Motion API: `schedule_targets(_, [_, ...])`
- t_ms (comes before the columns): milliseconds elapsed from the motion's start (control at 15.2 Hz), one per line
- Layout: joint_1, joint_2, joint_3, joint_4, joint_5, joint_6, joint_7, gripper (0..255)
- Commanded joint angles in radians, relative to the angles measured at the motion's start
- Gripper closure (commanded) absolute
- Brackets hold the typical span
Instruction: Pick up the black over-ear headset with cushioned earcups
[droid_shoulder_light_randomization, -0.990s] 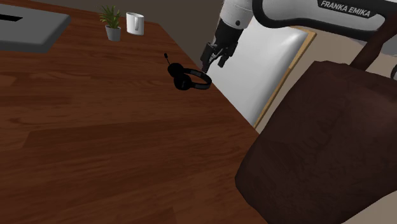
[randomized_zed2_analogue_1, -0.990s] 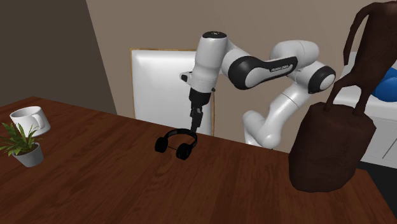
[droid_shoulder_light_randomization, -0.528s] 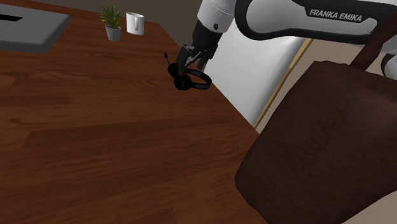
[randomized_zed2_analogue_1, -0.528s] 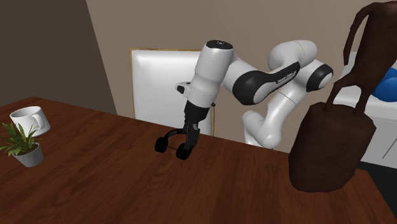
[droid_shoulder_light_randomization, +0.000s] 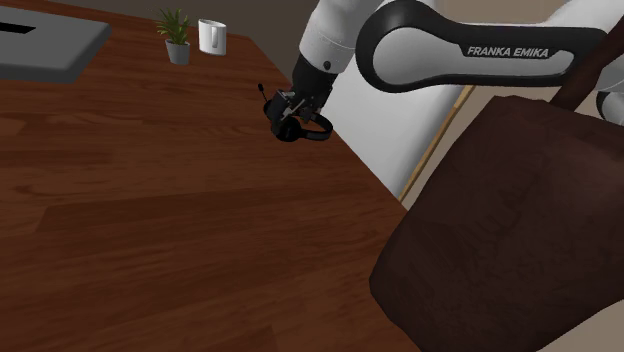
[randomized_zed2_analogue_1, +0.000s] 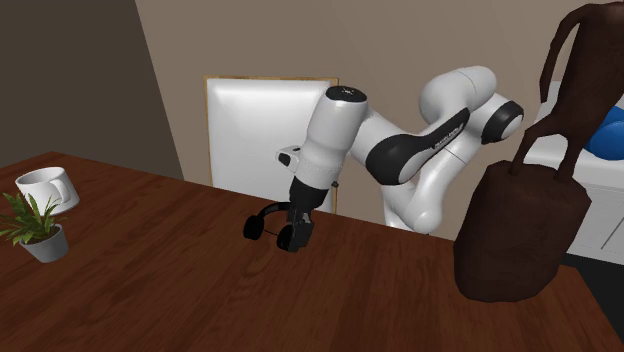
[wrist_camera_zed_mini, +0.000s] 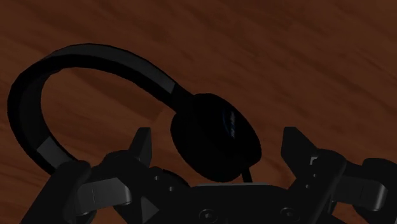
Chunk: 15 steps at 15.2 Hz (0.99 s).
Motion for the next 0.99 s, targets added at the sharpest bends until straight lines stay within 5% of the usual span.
schedule_targets(0, [0.001,0.001,0.002,-0.019,0.001,0.020,0.002,0])
schedule_targets(66, [0.001,0.001,0.002,-0.019,0.001,0.020,0.002,0])
schedule_targets(132, [0.001,0.000,0.004,-0.019,0.001,0.020,0.004,255])
schedule_targets(924, [-0.001,0.002,-0.003,0.022,-0.001,-0.019,-0.003,255])
